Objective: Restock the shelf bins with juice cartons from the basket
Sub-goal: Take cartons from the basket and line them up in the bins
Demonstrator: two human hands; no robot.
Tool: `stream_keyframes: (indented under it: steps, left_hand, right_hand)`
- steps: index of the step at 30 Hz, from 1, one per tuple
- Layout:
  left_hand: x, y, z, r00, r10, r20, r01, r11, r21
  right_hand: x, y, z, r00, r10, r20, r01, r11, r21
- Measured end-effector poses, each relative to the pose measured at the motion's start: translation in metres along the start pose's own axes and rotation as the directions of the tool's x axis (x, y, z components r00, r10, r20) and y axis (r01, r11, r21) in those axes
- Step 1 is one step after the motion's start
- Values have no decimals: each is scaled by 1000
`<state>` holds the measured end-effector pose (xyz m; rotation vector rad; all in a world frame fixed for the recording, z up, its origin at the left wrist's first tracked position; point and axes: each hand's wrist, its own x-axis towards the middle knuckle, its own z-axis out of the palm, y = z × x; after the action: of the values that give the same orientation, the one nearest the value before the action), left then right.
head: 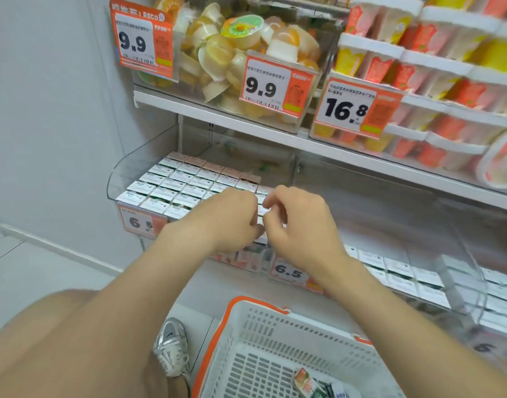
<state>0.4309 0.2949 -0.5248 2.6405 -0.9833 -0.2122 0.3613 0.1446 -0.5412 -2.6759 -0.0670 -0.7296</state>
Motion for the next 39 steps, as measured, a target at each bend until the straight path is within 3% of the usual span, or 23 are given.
stream_keyframes:
  steps: [3,7,8,10,13,17,23,25,29,32,34,39]
  left_hand:
    - [-26,40,22,974,118,194,-109,992,-58]
    - [-29,75,87,857,213,470,-245,970,7]
    - [-26,81,109,829,203,522,-260,965,37]
    - [-18,91,152,760,160,630,-286,953,103]
    - [-10,100,207,682,129,720,-331,932,147]
    - [-3,99,276,663,114,740,-299,946,123]
    - [-4,100,369,703,74,707,-212,971,109]
    - [-8,100,396,719,53,693,-186,975,119]
    - [-15,94,436,770,15,638,-138,980,144]
    - [-10,86,451,822,-9,569,-113,977,179]
    - [-5,82,459,836,20,548,-136,976,172]
    - [9,83,481,826,183,533,-314,935,165]
  right_hand:
    - [-61,14,-23,998,63,-16,-62,997,44]
    - [-134,46,-37,962,150,228,-138,988,-68]
    - [-149,57,-38,924,183,335,-150,981,-123]
    - [-177,88,-33,774,304,555,-209,951,-228]
    - [-221,138,-20,532,440,723,-332,894,-300]
    - [-269,183,5,350,507,788,-459,826,-328]
    - [-328,223,47,195,636,747,-506,718,-478]
    - [-341,229,56,175,703,690,-472,675,-567]
    - [-355,237,80,223,780,585,-404,620,-673]
    - [-373,239,107,137,754,643,-462,622,-632]
    - [-382,239,121,114,751,650,-426,628,-651]
    - [-388,252,133,254,789,560,-342,615,-711]
